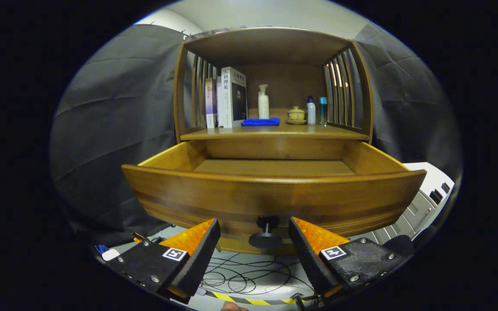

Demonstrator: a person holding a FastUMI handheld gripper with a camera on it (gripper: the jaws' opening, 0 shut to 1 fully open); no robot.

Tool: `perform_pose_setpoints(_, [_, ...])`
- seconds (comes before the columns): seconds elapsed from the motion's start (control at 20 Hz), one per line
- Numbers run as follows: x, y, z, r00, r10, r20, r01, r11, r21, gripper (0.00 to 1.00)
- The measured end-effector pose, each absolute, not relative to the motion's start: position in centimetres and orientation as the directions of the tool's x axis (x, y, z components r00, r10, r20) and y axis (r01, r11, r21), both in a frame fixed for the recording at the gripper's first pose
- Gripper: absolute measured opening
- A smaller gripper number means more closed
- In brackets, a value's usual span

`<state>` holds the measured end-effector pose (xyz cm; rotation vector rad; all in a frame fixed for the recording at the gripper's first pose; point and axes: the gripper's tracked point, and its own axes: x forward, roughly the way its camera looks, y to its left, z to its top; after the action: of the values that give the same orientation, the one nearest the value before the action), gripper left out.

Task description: Pull open the drawer, take out the items inside it, and place them on the countertop above the cabinet.

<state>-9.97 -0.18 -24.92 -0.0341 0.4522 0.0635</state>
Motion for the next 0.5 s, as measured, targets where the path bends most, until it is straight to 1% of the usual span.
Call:
perform_pose_setpoints(0.25, [-7.6,-0.2,-18.8,0.914,0.032,-0.404,-0.041,0.999,-0.013,0.97])
perform_pose_setpoints(0.4, [-4.6,-1.3,-16.3,0.912,-0.011,-0.41,0.006,1.0,-0.014,0.97])
perform_pose_setpoints(0.5, [-2.7,-2.1,-15.8,0.898,-0.044,-0.438,0.043,0.999,-0.012,0.97])
